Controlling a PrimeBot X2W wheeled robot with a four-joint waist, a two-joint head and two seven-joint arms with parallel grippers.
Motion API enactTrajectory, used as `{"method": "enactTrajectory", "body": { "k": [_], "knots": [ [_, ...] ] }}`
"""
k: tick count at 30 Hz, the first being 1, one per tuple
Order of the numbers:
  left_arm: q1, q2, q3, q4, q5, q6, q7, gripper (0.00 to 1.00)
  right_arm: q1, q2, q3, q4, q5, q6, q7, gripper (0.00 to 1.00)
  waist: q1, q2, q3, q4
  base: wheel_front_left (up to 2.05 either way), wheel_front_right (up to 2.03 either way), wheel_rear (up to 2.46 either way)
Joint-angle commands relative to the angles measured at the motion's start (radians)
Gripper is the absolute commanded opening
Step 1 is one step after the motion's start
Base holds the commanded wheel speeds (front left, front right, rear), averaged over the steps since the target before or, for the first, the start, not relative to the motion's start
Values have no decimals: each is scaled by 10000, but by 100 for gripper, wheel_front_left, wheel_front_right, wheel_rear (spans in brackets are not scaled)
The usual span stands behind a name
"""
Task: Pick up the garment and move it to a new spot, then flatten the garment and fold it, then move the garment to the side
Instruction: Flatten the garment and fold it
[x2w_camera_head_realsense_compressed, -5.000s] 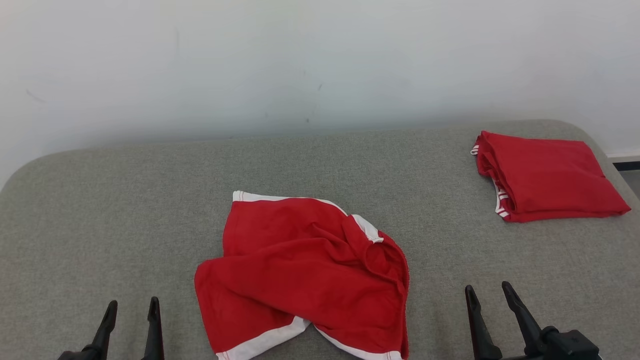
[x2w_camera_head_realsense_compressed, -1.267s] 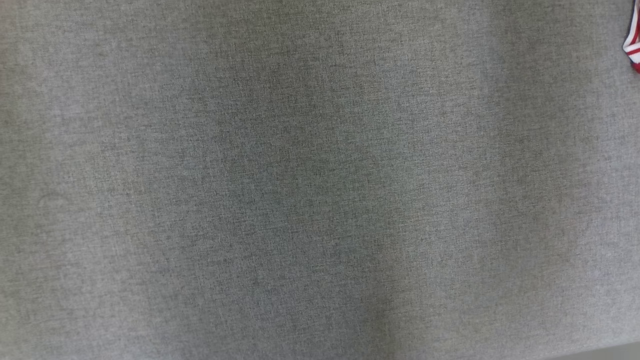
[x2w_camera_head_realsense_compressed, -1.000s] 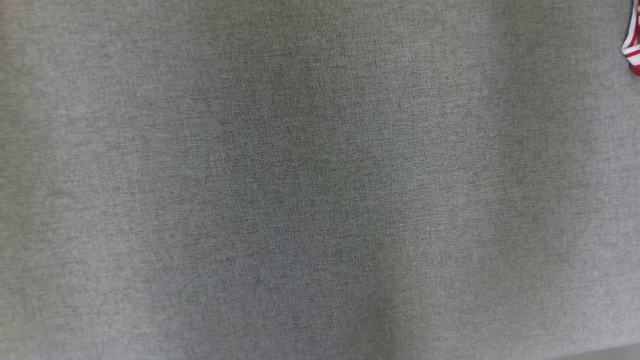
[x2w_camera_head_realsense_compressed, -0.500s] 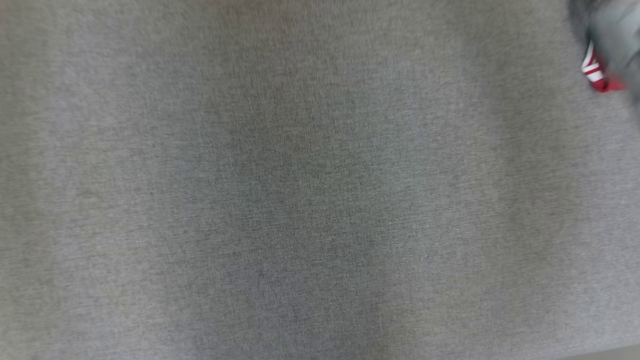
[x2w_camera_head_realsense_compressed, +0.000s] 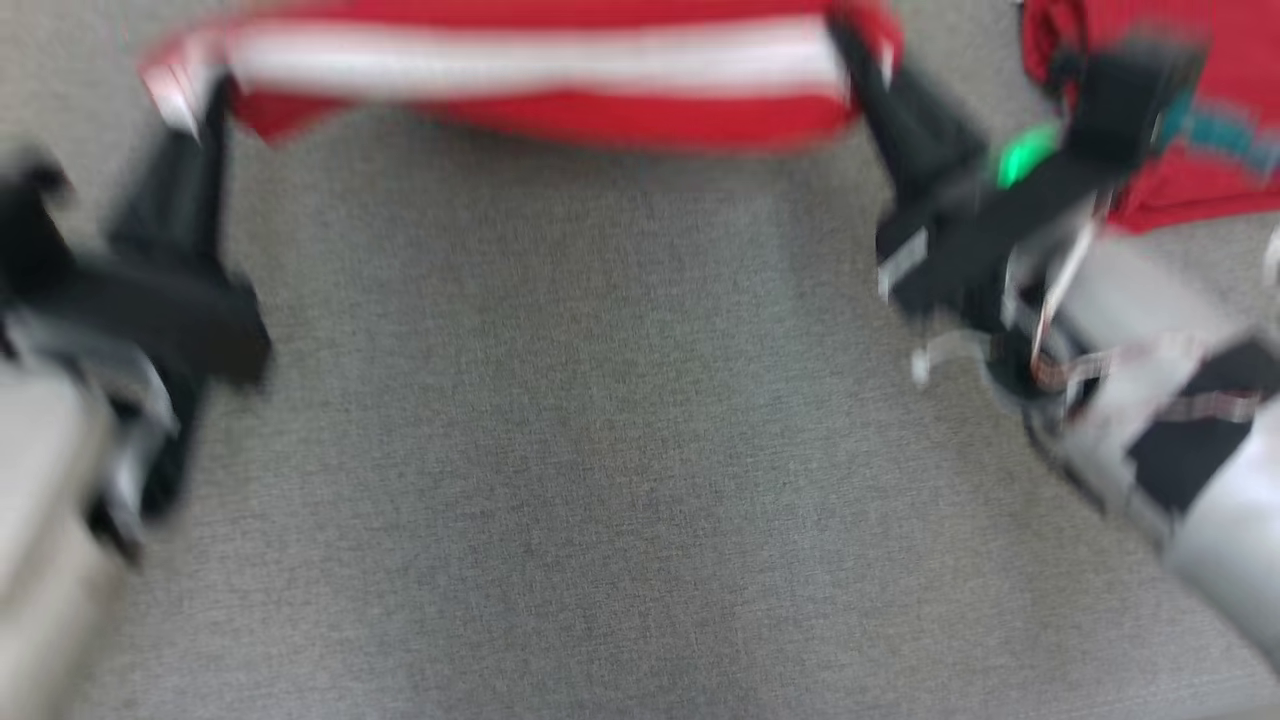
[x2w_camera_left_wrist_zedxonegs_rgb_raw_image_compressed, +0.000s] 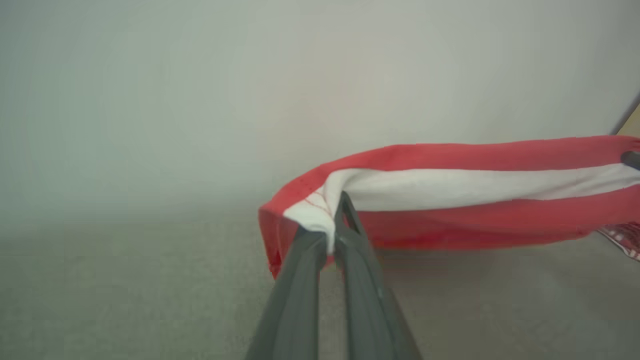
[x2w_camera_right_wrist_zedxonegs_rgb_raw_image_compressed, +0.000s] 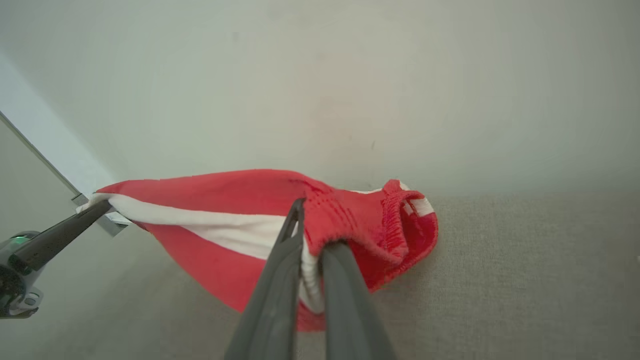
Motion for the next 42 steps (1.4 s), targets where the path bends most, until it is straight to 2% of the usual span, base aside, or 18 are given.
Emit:
{"method": "enactTrajectory", "body": {
  "k": [1,6,8,16,23,35,42],
  "knots": [
    [262,-52,34,-64,86,32,-17,0,226,-89,28,-32,-9,-30,-58,0,3,2,-450,29,0,0,0],
    [2689,-484,475,-1028,468,432,-18,0,1927,-452,218,-663,-102,-30,-75,0,3,2,-1018,78,0,0,0],
    [3459,-678,591,-1219,636,441,-18,0,2520,-559,206,-818,5,-30,-80,0,3,2,-1222,142,0,0,0],
    [5791,-1468,1154,-1360,1086,252,-19,0,4713,-1048,-21,-1505,29,-30,-88,0,3,2,-2115,402,0,0,0],
    [7209,-2058,1510,-1290,1502,38,-20,0,6561,-1359,-474,-2068,-188,-30,54,0,3,2,-2655,627,0,0,0],
    [8472,-2430,1983,-1226,1984,-244,-19,0,9337,-1117,-1958,-3282,-1024,-30,826,0,3,2,-3010,694,0,0,0],
    [7220,-2079,1955,-1335,2514,-588,141,0,9384,-540,-2977,-4070,-2031,-30,1337,0,3,2,-2745,492,0,0,0]
  ]
}}
